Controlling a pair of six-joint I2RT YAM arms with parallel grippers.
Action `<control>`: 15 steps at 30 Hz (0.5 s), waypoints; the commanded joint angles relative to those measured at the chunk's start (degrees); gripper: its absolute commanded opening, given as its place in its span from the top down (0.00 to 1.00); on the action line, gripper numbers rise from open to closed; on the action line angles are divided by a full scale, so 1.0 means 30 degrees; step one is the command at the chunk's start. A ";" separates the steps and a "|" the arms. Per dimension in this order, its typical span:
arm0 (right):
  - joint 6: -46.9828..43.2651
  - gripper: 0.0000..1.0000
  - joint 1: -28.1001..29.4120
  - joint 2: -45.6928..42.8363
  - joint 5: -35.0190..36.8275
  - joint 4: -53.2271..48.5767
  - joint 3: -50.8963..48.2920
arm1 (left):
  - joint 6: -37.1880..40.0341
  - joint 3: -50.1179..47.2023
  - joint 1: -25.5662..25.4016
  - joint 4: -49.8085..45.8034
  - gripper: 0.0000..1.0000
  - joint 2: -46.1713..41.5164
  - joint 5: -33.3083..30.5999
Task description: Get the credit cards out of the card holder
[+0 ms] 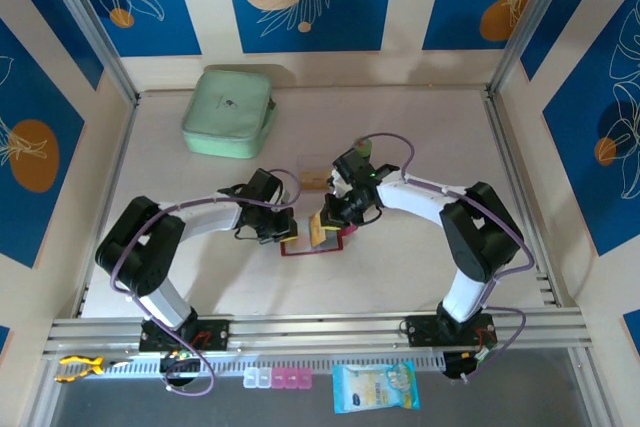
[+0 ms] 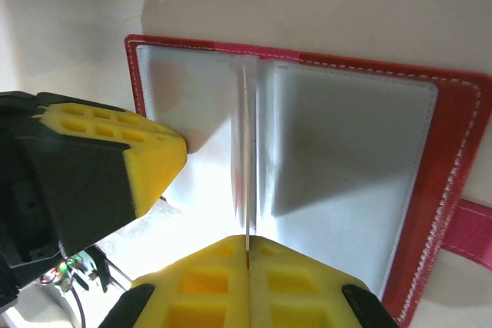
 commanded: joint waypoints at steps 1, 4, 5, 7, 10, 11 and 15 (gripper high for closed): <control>-0.1738 0.94 -0.0307 -0.0758 0.1012 -0.2085 0.1356 | 0.0611 0.0153 -0.0085 -0.0838 0.96 0.0130 -0.0627; -0.3377 0.95 -0.0669 -0.0782 0.1477 -0.3057 0.2222 | 0.0668 0.0297 -0.0080 -0.0939 0.96 -0.0080 -0.0629; -0.4153 0.96 -0.0813 -0.0810 0.1490 -0.3312 0.2470 | 0.0667 0.0285 -0.0079 -0.0944 0.96 -0.0169 -0.0664; -0.5920 0.96 -0.0970 -0.0847 0.1589 -0.3796 0.3090 | 0.0668 0.0299 -0.0084 -0.0925 0.95 -0.0345 -0.0688; -0.8833 0.96 -0.1161 -0.0532 0.2514 -0.4833 0.4244 | 0.0635 0.0291 -0.0067 -0.0899 0.92 -0.0626 -0.0790; -0.9874 0.96 -0.1225 -0.0358 0.2849 -0.5201 0.4637 | 0.0613 0.0296 -0.0043 -0.0863 0.91 -0.0757 -0.0844; -1.4162 0.96 -0.1410 0.0535 0.3125 -0.6377 0.6238 | 0.0545 0.0307 -0.0044 -0.0811 0.88 -0.1095 -0.0928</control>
